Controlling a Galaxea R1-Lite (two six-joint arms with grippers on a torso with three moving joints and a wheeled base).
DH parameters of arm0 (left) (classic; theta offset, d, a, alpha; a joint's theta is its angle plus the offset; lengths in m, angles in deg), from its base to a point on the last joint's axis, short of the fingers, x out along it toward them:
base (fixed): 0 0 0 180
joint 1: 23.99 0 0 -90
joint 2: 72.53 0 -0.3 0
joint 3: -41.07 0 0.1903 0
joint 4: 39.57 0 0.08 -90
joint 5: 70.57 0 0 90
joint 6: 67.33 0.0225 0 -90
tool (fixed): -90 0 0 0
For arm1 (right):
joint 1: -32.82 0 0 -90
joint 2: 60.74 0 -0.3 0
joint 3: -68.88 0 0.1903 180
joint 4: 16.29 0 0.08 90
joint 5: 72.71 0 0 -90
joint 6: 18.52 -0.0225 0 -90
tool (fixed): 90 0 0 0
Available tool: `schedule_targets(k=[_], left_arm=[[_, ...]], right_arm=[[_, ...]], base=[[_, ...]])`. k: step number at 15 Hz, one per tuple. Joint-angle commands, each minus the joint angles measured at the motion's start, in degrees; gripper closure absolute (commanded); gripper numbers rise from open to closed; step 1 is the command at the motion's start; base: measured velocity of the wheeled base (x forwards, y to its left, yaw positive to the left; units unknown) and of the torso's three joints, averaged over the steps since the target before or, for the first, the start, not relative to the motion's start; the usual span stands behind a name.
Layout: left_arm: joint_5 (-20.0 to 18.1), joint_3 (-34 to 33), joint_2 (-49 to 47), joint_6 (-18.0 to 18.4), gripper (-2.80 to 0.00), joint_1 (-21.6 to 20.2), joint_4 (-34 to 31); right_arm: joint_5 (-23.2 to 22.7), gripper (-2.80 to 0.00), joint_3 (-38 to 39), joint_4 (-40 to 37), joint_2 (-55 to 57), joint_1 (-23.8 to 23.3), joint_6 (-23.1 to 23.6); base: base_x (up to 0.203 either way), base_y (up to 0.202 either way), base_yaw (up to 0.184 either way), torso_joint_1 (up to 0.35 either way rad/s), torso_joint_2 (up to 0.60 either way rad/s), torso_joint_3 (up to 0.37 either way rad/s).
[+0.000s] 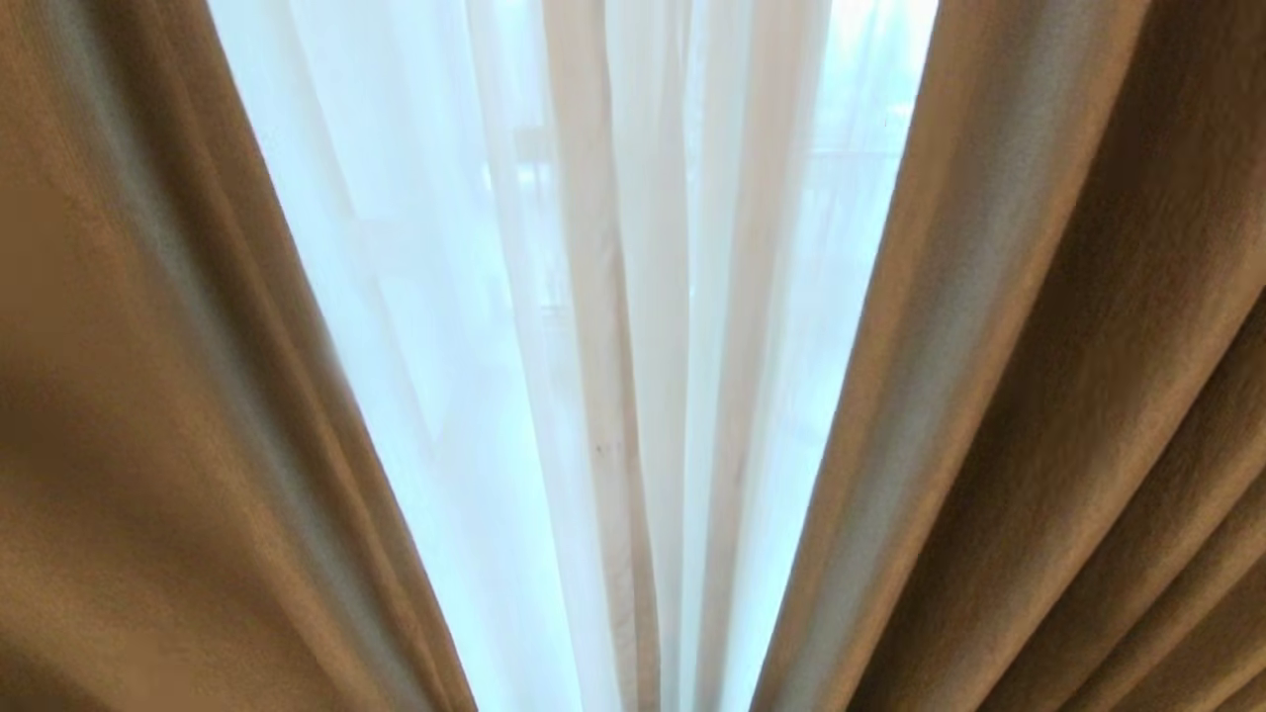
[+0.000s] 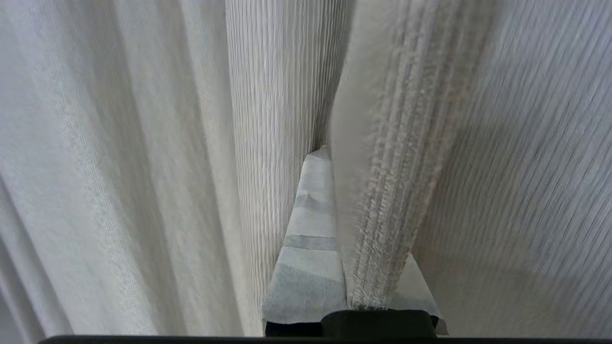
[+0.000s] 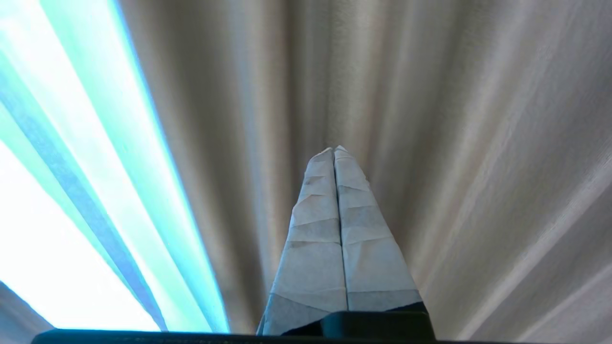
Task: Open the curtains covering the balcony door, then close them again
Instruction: Pull the outer curtains open on both sides
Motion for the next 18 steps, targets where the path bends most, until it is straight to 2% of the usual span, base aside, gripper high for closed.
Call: schedule_targets(k=[1,3,8,11,15,16,18], left_arm=[[-0.15,-0.03,4.07,-0.49,0.0,0.88,1.25],[-0.31,-1.93,6.42,-0.56,0.0,2.64,1.2],[-0.01,-12.44,14.82,-0.48,0.0,7.4,1.33],[0.1,-18.33,18.84,-0.44,0.0,8.66,1.4],[-0.19,-20.07,20.72,-0.39,0.0,8.8,1.34],[-0.23,-20.64,21.26,-0.39,-2.8,8.79,1.34],[-0.18,-22.17,22.67,-0.46,-2.8,8.47,1.3]], right_arm=[[-0.03,0.0,0.0,0.02,-0.01,0.02,0.02],[0.04,0.0,0.0,-0.06,-0.01,0.02,0.02],[0.03,0.0,0.0,-0.01,-0.01,0.02,0.02],[-0.03,0.0,0.0,0.02,-0.01,0.02,0.02],[0.05,0.0,0.0,0.01,-0.01,0.02,0.02],[-0.03,0.0,0.0,-0.06,-0.01,0.02,0.02],[-0.03,0.0,0.0,0.02,-0.01,0.02,0.02]], base=[[0.0,0.0,0.0,0.0,0.0,0.0],[0.0,0.0,0.0,0.0,0.0,0.0],[0.0,0.0,0.0,0.0,0.0,0.0],[0.0,0.0,0.0,0.0,0.0,0.0],[0.0,0.0,0.0,0.0,0.0,0.0],[0.0,0.0,0.0,0.0,0.0,0.0],[0.0,0.0,0.0,0.0,0.0,0.0]])
